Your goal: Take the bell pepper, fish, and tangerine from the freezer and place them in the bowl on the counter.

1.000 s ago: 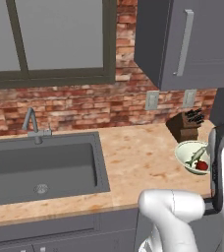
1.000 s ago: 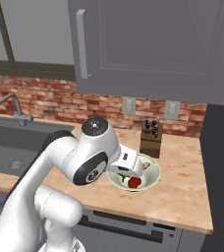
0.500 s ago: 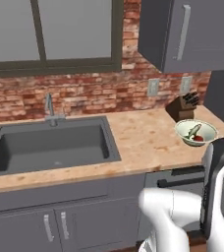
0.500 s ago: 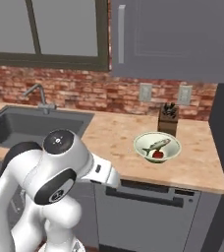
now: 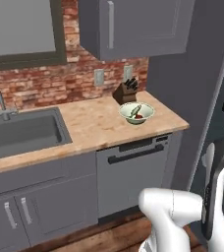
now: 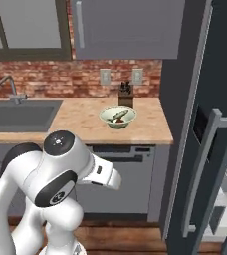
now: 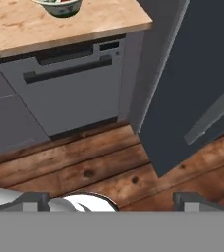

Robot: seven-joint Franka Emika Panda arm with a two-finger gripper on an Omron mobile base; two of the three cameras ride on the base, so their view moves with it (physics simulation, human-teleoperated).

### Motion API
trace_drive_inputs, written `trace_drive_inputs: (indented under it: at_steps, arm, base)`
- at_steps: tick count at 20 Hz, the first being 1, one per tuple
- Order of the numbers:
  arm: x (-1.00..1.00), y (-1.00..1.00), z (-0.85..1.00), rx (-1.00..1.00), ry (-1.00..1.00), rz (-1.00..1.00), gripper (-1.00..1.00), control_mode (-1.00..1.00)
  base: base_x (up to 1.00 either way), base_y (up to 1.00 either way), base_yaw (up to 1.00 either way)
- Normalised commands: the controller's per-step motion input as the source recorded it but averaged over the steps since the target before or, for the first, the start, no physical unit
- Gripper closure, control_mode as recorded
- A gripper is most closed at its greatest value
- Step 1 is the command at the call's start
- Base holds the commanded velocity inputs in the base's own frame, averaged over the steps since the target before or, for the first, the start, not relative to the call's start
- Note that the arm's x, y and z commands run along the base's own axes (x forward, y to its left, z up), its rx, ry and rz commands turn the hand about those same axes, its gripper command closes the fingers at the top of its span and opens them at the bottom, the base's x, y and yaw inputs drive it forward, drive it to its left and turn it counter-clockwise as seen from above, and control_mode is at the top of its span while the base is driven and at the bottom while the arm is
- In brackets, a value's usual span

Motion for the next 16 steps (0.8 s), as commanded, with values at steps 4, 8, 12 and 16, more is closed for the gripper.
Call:
trace_drive_inputs:
  at_steps: [4,8,12,16]
  arm:
    - [0.00,0.00,0.00,0.00,0.00,0.00,-1.00,1.00]
    - [0.00,0.00,0.00,0.00,0.00,0.00,-1.00,1.00]
    - [0.00,0.00,0.00,0.00,0.00,0.00,-1.00,1.00]
    - [0.00,0.00,0.00,0.00,0.00,0.00,-1.00,1.00]
  base:
    - [-0.14,-1.00,-0.33]
    - [-0.13,-1.00,-0.38]
    - [-0.39,-1.00,-0.52]
    - [-0.09,-1.00,-0.54]
